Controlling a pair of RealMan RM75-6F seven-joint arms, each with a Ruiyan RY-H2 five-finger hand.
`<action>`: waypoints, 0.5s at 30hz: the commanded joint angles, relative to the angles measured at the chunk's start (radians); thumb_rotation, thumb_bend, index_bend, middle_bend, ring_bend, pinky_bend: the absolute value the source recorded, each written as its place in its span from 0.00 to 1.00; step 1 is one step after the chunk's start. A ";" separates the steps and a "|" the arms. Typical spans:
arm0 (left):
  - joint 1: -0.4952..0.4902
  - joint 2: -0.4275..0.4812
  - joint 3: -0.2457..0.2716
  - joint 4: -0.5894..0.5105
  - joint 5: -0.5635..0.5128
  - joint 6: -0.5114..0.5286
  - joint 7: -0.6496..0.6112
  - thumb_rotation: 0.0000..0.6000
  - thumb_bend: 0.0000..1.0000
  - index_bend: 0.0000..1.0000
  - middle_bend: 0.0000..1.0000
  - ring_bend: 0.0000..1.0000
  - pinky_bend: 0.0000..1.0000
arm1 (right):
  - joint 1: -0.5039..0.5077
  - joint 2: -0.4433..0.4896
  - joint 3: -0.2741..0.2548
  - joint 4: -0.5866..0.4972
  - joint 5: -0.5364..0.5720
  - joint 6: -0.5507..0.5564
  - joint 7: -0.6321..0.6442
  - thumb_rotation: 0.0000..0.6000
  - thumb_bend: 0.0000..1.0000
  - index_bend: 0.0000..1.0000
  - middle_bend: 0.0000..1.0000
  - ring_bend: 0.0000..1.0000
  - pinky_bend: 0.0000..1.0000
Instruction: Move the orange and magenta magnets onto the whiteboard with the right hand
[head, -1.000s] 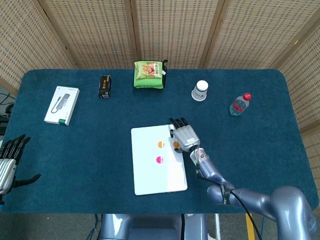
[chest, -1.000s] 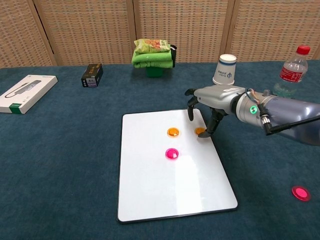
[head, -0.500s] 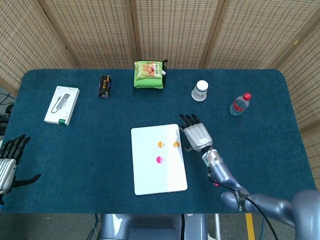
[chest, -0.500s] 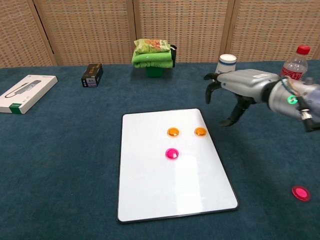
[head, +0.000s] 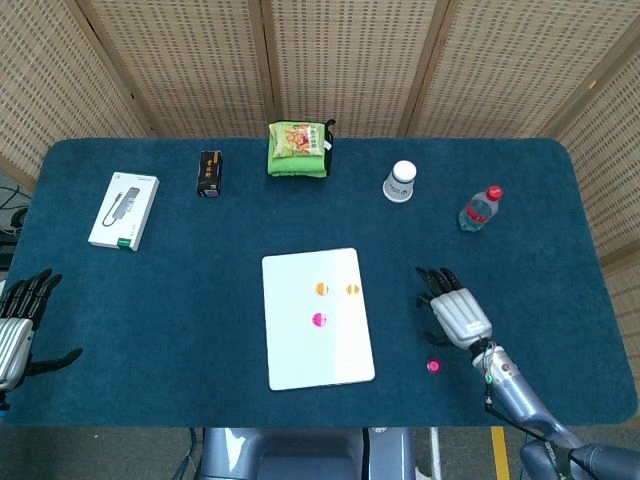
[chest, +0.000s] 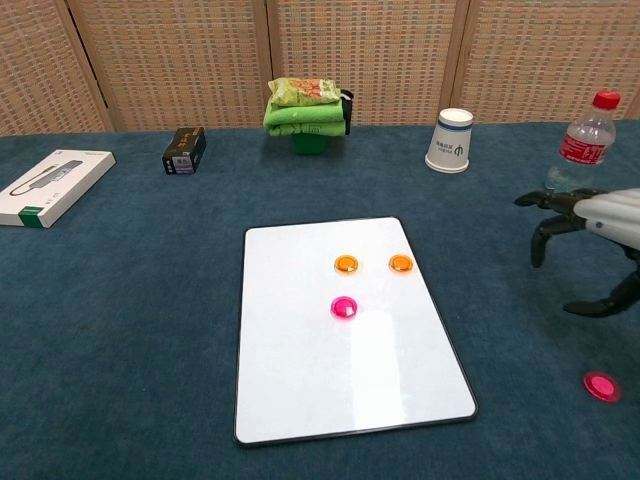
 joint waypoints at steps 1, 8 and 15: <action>0.000 -0.001 -0.001 0.000 -0.001 0.001 0.001 1.00 0.00 0.00 0.00 0.00 0.00 | -0.045 -0.005 -0.036 0.043 -0.048 0.036 0.048 1.00 0.31 0.39 0.00 0.00 0.00; -0.001 -0.001 -0.001 -0.001 -0.002 -0.001 0.003 1.00 0.00 0.00 0.00 0.00 0.00 | -0.112 -0.019 -0.077 0.091 -0.122 0.092 0.090 1.00 0.33 0.40 0.00 0.00 0.00; 0.000 -0.001 -0.001 -0.001 -0.001 -0.001 0.004 1.00 0.00 0.00 0.00 0.00 0.00 | -0.137 -0.032 -0.084 0.110 -0.157 0.098 0.107 1.00 0.33 0.40 0.00 0.00 0.00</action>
